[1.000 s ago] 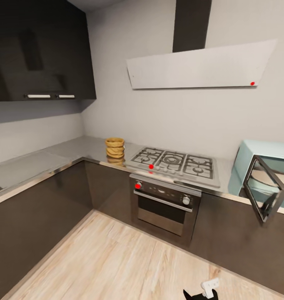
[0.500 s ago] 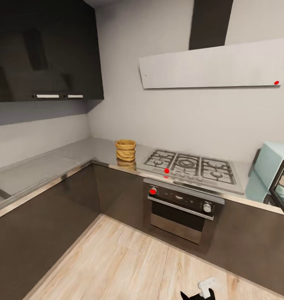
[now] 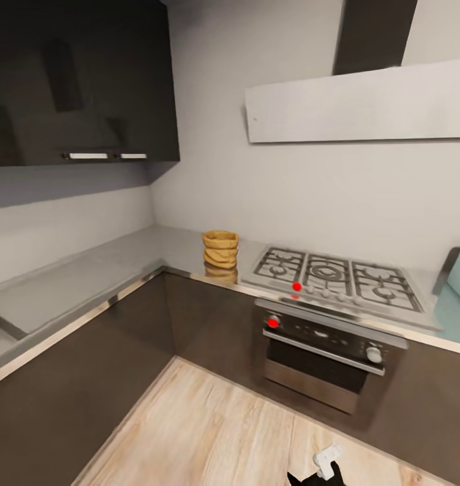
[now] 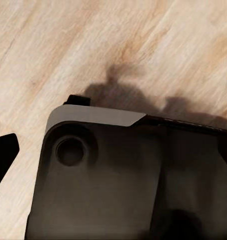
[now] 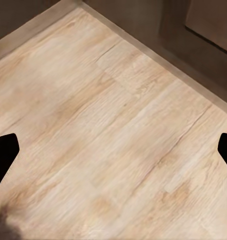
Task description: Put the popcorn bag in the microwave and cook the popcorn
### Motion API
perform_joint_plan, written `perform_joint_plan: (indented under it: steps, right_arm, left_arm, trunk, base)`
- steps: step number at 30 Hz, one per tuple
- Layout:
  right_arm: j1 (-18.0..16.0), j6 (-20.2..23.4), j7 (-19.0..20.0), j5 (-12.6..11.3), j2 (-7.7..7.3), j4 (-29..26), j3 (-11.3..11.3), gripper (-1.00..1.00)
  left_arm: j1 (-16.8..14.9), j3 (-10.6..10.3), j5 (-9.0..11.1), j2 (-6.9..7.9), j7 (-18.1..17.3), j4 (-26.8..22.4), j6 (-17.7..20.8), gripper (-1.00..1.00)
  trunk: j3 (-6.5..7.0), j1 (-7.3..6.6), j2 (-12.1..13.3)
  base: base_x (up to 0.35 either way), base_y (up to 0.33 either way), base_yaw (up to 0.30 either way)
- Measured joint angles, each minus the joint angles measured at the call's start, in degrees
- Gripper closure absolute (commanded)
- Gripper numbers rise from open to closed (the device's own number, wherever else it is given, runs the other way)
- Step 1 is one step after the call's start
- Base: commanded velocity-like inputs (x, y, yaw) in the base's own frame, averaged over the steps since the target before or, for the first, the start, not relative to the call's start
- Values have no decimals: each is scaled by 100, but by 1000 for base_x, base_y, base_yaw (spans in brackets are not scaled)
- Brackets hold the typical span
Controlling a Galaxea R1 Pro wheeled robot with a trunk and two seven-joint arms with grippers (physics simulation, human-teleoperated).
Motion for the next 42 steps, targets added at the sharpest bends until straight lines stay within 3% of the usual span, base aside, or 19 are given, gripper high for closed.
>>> perform_joint_plan:
  steps: [2,5,8,9,17,20,22,26,34,42]
  right_arm:
    - [-7,224,-1,-21,-7,-58,-22,-100]
    - [-14,980,-5,-42,-38,-596,-30,-100]
    - [19,1989,-15,-44,-63,-1725,-15,-100]
    - [31,2523,-17,-34,-67,-2319,-15,-100]
    - [-165,5195,-43,5,-71,-5314,-72,-100]
    - [-502,6117,-56,18,-79,-6041,-152,-100]
    - [-1087,6886,-56,23,-83,-6221,-195,-100]
    - [-2532,7053,-63,42,-36,-6194,-216,-100]
    - [-3472,7053,-89,57,-2,-5841,-225,-100]
    - [-4446,7053,-108,60,13,-4614,-223,-100]
  left_arm:
    - [8,-12,-3,-8,0,1,0,-100]
    - [15,-34,-7,-33,-1,2,-2,-100]
    - [14,-46,-14,-42,-1,-2,-4,-100]
    - [12,-48,-18,-44,-2,-4,-5,-100]
    - [11,-76,-77,-38,-8,-7,-5,-100]
    - [11,-86,-85,-40,-8,-6,-5,-100]
    - [11,-89,-87,-48,-8,-6,-13,-100]
    - [9,-92,-84,-46,-8,-5,-31,-100]
    - [-12,-101,-87,-54,-8,-8,-24,-100]
    - [0,-47,-43,-52,-8,-10,-46,-100]
  trunk:
    - [0,1,0]
    - [1,2,0]
    - [1,2,1]
    - [2,3,1]
    - [1,2,0]
    - [1,3,1]
    - [2,3,1]
    - [2,0,1]
    - [-17,0,0]
    - [-49,2,2]
  base:
    - [145,140,0]
    - [49,48,0]
    - [12,12,0]
    - [4,4,0]
    - [1,1,0]
    - [0,0,0]
    - [0,0,0]
    - [119,-42,0]
    - [307,-196,165]
    - [171,-126,241]
